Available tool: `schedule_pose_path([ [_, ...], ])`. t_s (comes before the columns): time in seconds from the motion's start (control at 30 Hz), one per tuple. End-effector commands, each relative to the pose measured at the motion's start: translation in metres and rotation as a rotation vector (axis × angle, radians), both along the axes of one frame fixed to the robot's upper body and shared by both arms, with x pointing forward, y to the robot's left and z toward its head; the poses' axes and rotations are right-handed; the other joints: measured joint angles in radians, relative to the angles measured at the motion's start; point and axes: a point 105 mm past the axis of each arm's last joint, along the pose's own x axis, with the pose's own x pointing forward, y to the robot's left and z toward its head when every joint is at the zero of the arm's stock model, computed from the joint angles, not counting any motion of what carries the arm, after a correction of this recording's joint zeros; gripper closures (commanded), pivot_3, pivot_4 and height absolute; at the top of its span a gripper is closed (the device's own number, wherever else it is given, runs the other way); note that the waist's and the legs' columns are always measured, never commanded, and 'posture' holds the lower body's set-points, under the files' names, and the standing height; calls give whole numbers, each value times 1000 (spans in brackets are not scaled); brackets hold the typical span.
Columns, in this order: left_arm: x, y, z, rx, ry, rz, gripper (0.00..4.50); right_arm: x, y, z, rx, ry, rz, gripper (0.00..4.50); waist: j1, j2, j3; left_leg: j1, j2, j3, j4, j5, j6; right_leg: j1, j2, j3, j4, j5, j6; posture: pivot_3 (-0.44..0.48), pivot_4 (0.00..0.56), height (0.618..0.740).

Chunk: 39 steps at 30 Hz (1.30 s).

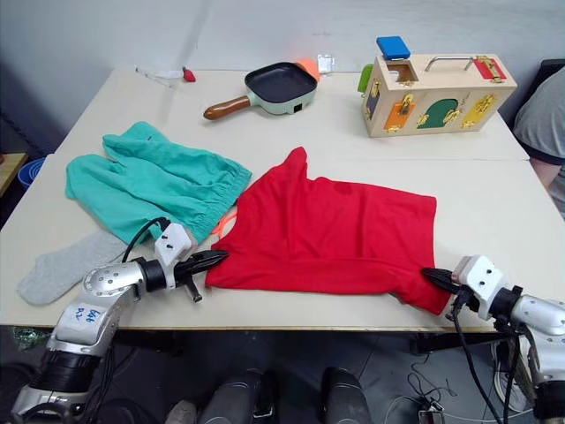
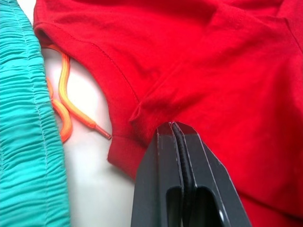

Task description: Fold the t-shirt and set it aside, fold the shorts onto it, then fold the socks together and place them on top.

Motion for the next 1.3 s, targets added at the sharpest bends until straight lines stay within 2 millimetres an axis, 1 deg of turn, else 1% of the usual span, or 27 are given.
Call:
schedule_pose_path([
  [0.03, -5, -1, 2, -9, -16, -17, 4460, -2, -11, 14, 27, -30, -9, 4500, 1, 0, 0, 0, 0, 0, 0, 0, 0, 0, 0, 0, 0, 0, 0, 0, 150, 740],
  [0.1, -14, -6, 16, -65, -57, -87, 4460, -4, 3, 33, 110, -72, 63, 4500, -2, 2, 1, -1, 0, 0, 0, 0, 0, -1, 0, 0, 0, 0, 0, 0, 150, 740],
  [0.17, -22, -10, 28, -112, -91, -159, 4460, -11, 21, 43, 159, -69, 138, 4500, -6, 3, 2, -1, 0, 0, -1, 0, 0, -2, 0, 0, 0, 0, 0, 0, 150, 740],
  [0.23, -28, -14, 36, -136, -108, -220, 4460, -19, 46, 45, 198, -52, 201, 4500, -8, 3, 2, -2, 1, -1, -1, 0, 0, -3, 0, -1, 0, -1, -1, 0, 150, 740],
  [0.3, -34, -21, 39, -147, -105, -275, 4460, -24, 74, 39, 216, -32, 244, 4500, -8, 4, 2, -2, 2, -1, -1, 0, -1, -2, 0, -1, 0, -1, -1, 0, 150, 740],
  [0.37, -37, -28, 38, -140, -95, -310, 4460, -23, 95, 35, 229, -37, 238, 4500, -8, 4, 2, -2, 2, -1, -2, 1, -1, -2, 0, -1, 0, -1, -1, 0, 150, 740],
  [0.4, -38, -33, 36, -133, -84, -330, 4460, -23, 109, 32, 247, -38, 236, 4500, -9, 4, 2, -2, 1, -1, -2, 1, -1, -2, 0, -1, 0, -1, -1, 0, 150, 740],
  [0.47, -39, -42, 27, -117, -53, -330, 4460, -21, 129, 26, 270, -45, 203, 4500, -10, 4, 2, -2, 1, 0, -2, 1, -2, -3, 0, -1, 0, -1, -1, 0, 150, 740],
  [0.53, -38, -44, 14, -85, -7, -300, 4460, -20, 139, 19, 251, -44, 178, 4500, -9, 4, 2, -3, 1, 0, -2, 1, -2, -4, 0, 0, 1, -1, -1, 0, 150, 740],
  [0.57, -36, -42, 6, -54, 5, -271, 4460, -19, 140, 14, 239, -39, 152, 4500, -9, 4, 2, -3, 1, 0, -3, 1, -2, -4, 0, 0, 1, -1, -1, 0, 150, 740],
  [0.63, -29, -35, -5, -12, 12, -194, 4460, -17, 135, 10, 219, -38, 96, 4500, -7, 4, 2, -3, 0, 0, -4, 1, -2, -5, 0, 0, 1, -1, -1, 0, 150, 740],
  [0.7, -21, -26, -10, -1, 8, -104, 4460, -17, 123, 3, 186, -28, 52, 4500, -4, 4, 2, -4, 0, 0, -4, 1, -2, -6, 0, 0, 0, -1, -1, 0, 150, 740],
  [0.77, -14, -17, -15, 19, 3, -42, 4460, -19, 106, -2, 146, -17, 17, 4500, -2, 4, 2, -4, 0, 0, -4, 1, -2, -5, 0, 0, 0, -1, -1, 0, 150, 740],
  [0.87, -8, -6, -19, 34, 11, 3, 4460, -23, 79, -4, 92, -8, -9, 4500, 1, 4, 1, -2, 0, 0, -4, 1, -2, -4, 0, 0, 0, -1, -1, 0, 150, 740],
  [0.97, -4, -2, -18, 20, 7, 20, 4460, -27, 50, -4, 37, -6, -37, 4500, 2, 4, 1, 0, 0, 0, -4, 1, -1, -2, 0, 0, 0, -1, -1, 0, 150, 740],
  [1.1, -2, -5, -14, -4, -11, -7, 4460, -27, 8, -3, 3, -6, -117, 4500, 3, 4, 1, 2, 0, 1, -4, 1, -1, 0, 0, 1, 0, -1, -1, 0, 150, 740],
  [1.13, -2, -7, -13, -15, -17, -18, 4460, -27, 0, -2, 0, -10, -134, 4500, 3, 4, 1, 3, 0, 1, -4, 1, -1, 0, 0, 1, 0, -1, -1, 0, 150, 740],
  [1.2, -2, -8, -9, -39, -28, -38, 4460, -26, -10, 0, 18, -12, -142, 4500, 2, 4, 1, 4, 0, 1, -4, 1, -1, 1, 0, 1, 0, -1, -1, 0, 150, 740],
  [1.3, -6, -9, 6, -83, -70, -116, 4460, -24, -12, 25, 130, -54, -88, 4500, 2, 4, 1, 3, 0, 1, -4, 1, -1, 0, 0, 1, 0, -1, -1, 0, 150, 740],
])
